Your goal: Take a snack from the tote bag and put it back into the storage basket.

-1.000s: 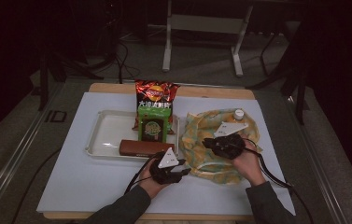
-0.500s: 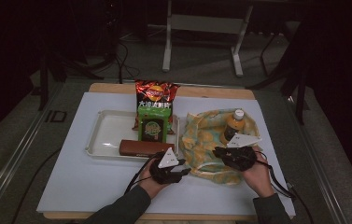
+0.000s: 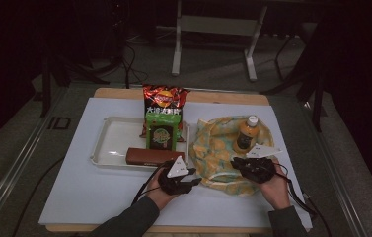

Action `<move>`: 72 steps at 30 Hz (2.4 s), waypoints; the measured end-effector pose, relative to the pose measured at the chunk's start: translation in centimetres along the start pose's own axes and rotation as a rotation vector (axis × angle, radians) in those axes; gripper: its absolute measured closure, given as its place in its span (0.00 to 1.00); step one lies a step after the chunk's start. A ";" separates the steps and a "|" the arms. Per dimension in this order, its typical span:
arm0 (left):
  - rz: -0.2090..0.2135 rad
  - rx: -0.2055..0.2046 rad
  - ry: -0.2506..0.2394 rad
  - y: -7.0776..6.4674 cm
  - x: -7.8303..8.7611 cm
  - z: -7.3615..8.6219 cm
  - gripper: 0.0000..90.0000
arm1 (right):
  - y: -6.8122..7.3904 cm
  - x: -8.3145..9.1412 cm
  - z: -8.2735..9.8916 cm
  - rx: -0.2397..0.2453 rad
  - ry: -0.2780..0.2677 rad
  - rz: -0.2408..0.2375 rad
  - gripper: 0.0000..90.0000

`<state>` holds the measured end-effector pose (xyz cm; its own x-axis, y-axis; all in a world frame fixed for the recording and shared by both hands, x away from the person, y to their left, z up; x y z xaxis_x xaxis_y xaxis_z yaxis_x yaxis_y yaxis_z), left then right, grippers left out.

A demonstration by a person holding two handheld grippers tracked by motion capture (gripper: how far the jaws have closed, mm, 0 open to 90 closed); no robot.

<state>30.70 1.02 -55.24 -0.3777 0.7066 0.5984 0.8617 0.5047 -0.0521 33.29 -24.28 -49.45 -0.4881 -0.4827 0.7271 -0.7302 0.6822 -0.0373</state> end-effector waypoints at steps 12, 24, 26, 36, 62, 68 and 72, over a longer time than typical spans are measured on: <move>0.000 0.001 0.002 0.0 0.0 0.0 0.63 | -3.1 0.3 0.5 -0.114 -0.006 0.111 0.68; 0.000 0.003 0.003 0.0 0.0 0.0 0.63 | -6.6 -0.1 0.2 -0.193 -0.022 0.148 0.55; 0.000 0.003 0.003 0.0 0.0 0.0 0.63 | -6.8 -0.2 0.1 -0.190 -0.019 0.151 0.55; 0.001 0.002 0.004 0.0 0.0 0.0 0.62 | -8.4 -1.2 -0.9 -0.206 -0.055 0.142 0.38; 0.004 0.007 0.002 0.1 0.0 0.0 0.62 | -8.7 -3.6 -2.3 -0.187 -0.082 0.094 0.42; 0.003 0.006 0.002 0.1 0.0 0.0 0.62 | -7.7 -3.5 -2.5 -0.168 -0.067 0.086 0.42; 0.003 0.005 0.004 0.1 0.0 0.0 0.62 | -6.5 -3.4 -2.7 -0.145 -0.064 0.073 0.43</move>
<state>30.77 1.02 -55.26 -0.3735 0.7063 0.6013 0.8612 0.5049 -0.0582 40.97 -25.62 -49.80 -0.5696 -0.4599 0.6812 -0.6175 0.7865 0.0147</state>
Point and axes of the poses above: each handheld gripper's, and its own axes: x roughly backward along the jaws, z roughly out of its underside, y roughly to its left, the point moved 3 cm from there along -x, roughly forward along the jaws, and after that the axes turned 6 degrees about y, right-handed, at the moved point
